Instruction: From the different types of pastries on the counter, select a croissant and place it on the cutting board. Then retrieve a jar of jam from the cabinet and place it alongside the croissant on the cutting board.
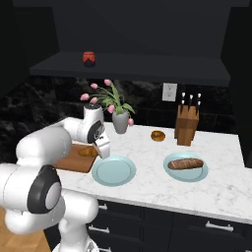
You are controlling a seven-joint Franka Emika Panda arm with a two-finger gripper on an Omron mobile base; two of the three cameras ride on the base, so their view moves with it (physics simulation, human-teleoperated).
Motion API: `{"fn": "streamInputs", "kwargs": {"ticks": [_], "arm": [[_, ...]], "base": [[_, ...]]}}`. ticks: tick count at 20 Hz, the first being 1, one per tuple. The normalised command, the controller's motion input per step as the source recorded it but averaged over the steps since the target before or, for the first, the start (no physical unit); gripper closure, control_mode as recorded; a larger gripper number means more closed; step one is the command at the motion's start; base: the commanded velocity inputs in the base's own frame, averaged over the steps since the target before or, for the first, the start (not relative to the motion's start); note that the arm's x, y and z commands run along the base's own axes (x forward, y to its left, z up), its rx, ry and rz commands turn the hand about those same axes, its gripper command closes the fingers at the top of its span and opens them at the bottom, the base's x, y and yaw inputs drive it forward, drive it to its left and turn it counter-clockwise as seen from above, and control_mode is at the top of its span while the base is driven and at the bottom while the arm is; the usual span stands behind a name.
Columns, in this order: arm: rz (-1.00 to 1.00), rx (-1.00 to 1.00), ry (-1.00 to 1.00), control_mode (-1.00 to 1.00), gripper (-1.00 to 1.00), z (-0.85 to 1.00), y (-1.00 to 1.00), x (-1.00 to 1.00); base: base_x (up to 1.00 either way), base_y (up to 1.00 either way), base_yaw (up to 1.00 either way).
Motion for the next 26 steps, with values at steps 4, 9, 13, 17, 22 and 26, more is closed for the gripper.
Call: {"fn": "streamInputs", "kwargs": {"ticks": [4, 9, 13, 17, 22, 26], "arm": [[0.01, 0.00, 0.00, -1.00, 1.00, 0.00, 0.47, -0.08], [0.01, 0.00, 0.03, -1.00, 1.00, -0.03, 0.40, 0.05], [0.00, 0.00, 0.01, -1.00, 1.00, -0.08, 0.28, 0.20], [0.02, 0.00, 0.00, -1.00, 1.00, -0.42, 0.22, 0.26], [0.01, 0.00, 0.00, -1.00, 1.00, -0.26, 0.19, 0.10], [0.01, 0.00, 0.00, -1.00, 1.00, -0.38, 0.16, 0.00]], "base": [[0.00, 0.00, 0.00], [0.00, 0.00, 0.00], [0.00, 0.00, 0.00], [0.00, 0.00, 0.00], [0.00, 0.00, 0.00], [0.00, 0.00, 0.00]]}}
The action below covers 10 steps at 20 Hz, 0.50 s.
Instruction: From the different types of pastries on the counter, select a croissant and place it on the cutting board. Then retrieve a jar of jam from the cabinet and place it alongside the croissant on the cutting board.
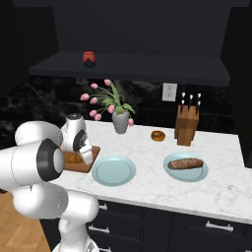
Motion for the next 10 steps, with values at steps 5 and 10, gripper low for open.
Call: {"fn": "streamInputs", "kwargs": {"ticks": [5, 10], "arm": [[0.00, 0.00, 0.00, -1.00, 1.00, -0.39, 0.07, 0.00], [0.00, 0.00, 0.00, -1.00, 1.00, -0.26, 0.00, 0.00]], "base": [[0.00, 0.00, 0.00], [0.00, 0.00, 0.00]]}}
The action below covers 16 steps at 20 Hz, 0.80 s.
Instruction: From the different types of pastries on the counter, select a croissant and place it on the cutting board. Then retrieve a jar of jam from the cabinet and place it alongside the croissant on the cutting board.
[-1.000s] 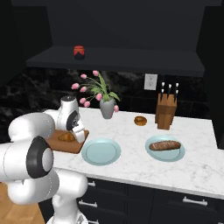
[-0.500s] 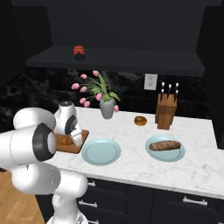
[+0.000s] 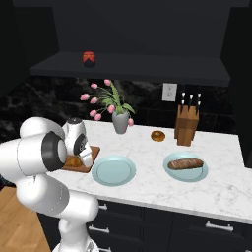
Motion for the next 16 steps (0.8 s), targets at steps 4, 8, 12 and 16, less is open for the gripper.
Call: {"fn": "streamInputs", "kwargs": {"ticks": [4, 8, 12, 16], "arm": [[0.00, 0.00, 0.00, -1.00, 1.00, -0.23, 0.00, 0.00], [0.00, 0.00, 0.00, -1.00, -1.00, -0.21, 0.00, 0.00], [0.00, 0.00, 0.00, -1.00, -1.00, -0.28, 0.00, 0.00], [0.00, 0.00, -0.02, -1.00, -1.00, -0.25, 0.00, 0.00]], "base": [[0.00, 0.00, 0.00], [0.00, 0.00, 0.00], [0.00, 0.00, 0.00], [0.00, 0.00, 0.00]]}}
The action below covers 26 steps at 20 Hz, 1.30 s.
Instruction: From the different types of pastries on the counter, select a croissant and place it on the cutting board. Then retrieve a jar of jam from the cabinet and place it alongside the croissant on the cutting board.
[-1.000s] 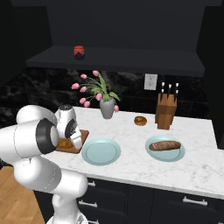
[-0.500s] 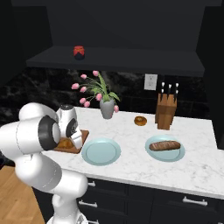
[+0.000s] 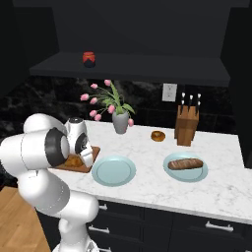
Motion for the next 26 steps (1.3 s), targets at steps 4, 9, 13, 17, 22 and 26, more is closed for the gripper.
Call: {"fn": "streamInputs", "kwargs": {"ticks": [4, 9, 13, 17, 22, 26], "arm": [[0.03, 0.00, -0.15, -1.00, -1.00, -0.06, -0.08, -0.08], [0.09, 0.00, -0.11, -1.00, -1.00, 0.00, -0.21, -0.12], [0.12, 0.00, -0.13, -1.00, -1.00, 0.07, -0.19, -0.08], [0.19, 0.00, -0.13, -1.00, -1.00, 0.40, -0.11, -0.12], [0.24, 0.00, -0.11, -1.00, -1.00, 0.56, 0.00, -0.35], [0.10, -0.09, -0.27, -1.00, -1.00, 0.26, 0.17, -0.83]], "base": [[0.00, 0.00, 0.00], [0.00, 0.00, 0.00], [0.00, 0.00, 0.00], [0.00, 0.00, 0.00], [0.00, 0.00, 0.00], [0.00, 0.00, 0.00]]}}
